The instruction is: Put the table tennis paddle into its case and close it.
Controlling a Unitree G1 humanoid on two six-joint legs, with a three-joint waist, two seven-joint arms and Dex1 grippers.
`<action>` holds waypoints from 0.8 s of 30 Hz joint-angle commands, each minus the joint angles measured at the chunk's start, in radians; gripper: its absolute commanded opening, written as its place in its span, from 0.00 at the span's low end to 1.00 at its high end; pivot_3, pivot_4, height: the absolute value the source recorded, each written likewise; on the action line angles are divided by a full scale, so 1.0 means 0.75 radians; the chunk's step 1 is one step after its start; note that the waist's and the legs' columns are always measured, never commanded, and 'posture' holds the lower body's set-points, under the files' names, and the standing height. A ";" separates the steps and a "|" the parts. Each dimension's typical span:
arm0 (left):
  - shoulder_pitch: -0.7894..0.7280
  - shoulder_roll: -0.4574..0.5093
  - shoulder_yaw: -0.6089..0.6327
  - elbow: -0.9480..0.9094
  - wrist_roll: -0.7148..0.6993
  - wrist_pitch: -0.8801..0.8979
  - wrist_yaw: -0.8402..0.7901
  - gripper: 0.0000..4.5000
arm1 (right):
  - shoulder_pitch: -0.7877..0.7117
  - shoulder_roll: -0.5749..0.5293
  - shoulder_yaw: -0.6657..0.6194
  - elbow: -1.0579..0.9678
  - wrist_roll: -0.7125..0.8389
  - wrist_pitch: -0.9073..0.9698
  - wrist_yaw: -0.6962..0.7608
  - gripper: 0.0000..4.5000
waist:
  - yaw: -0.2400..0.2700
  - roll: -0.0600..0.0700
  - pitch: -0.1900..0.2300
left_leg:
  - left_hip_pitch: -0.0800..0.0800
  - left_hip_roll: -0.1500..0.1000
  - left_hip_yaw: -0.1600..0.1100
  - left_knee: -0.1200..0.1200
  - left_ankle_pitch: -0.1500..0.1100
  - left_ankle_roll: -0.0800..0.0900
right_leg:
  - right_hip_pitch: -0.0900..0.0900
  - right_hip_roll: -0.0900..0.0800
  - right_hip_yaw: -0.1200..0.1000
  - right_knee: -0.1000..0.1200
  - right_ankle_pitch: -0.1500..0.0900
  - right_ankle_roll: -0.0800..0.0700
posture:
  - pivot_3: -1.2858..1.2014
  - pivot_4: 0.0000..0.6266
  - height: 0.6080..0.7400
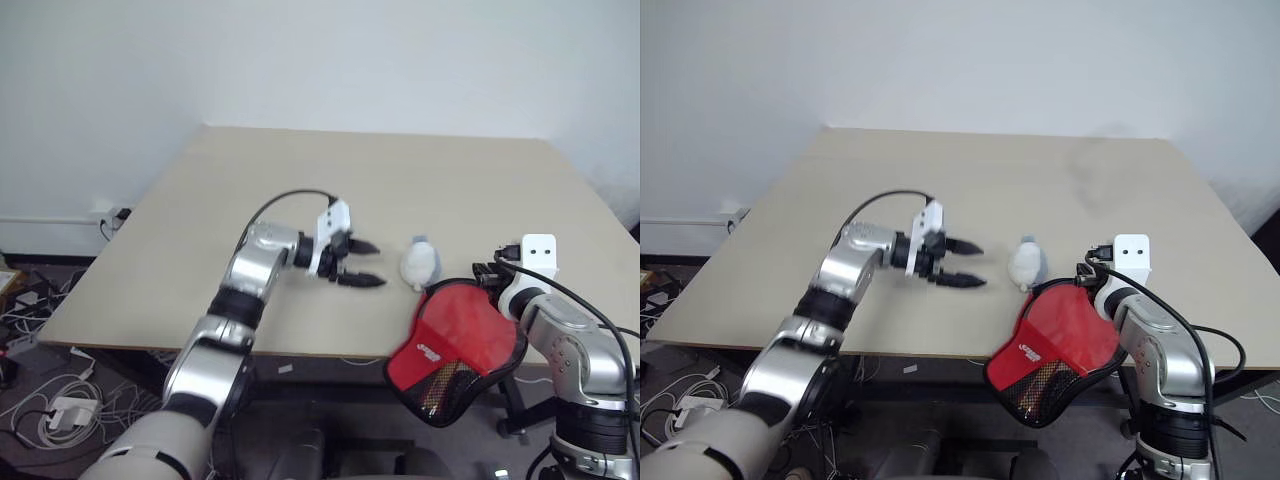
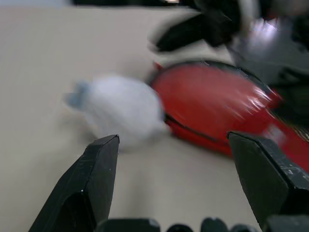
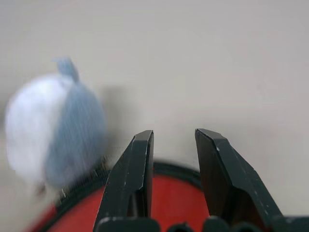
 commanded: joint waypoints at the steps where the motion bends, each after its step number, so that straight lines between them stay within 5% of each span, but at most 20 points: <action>1: 0.055 -0.046 -0.056 -0.204 -0.001 0.064 0.116 0.84 | 0.021 0.008 -0.019 -0.024 0.013 -0.119 0.022 0.32 | 0.007 0.001 0.000 | 0.000 0.000 0.000 0.001 0.000 0.001 | 0.001 -0.001 0.000 0.000 0.000 0.000 | 0.52 0.00 0.81; 7: 0.107 -0.165 -0.116 -0.239 0.021 0.138 0.339 0.84 | 0.033 0.014 -0.002 -0.049 0.068 -0.082 0.051 0.32 | 0.001 0.003 0.000 | 0.000 -0.002 -0.001 0.002 0.001 0.004 | 0.002 0.000 0.000 0.001 0.000 0.000 | 0.52 0.00 0.81; 24: 0.142 -0.378 -0.405 -0.032 0.138 -0.055 0.506 0.84 | -0.137 -0.040 -0.048 -0.029 0.170 0.110 0.036 0.32 | 0.002 0.006 -0.001 | 0.000 -0.003 0.000 0.002 -0.002 0.009 | 0.001 0.001 0.001 0.000 0.000 0.000 | 0.52 0.00 0.81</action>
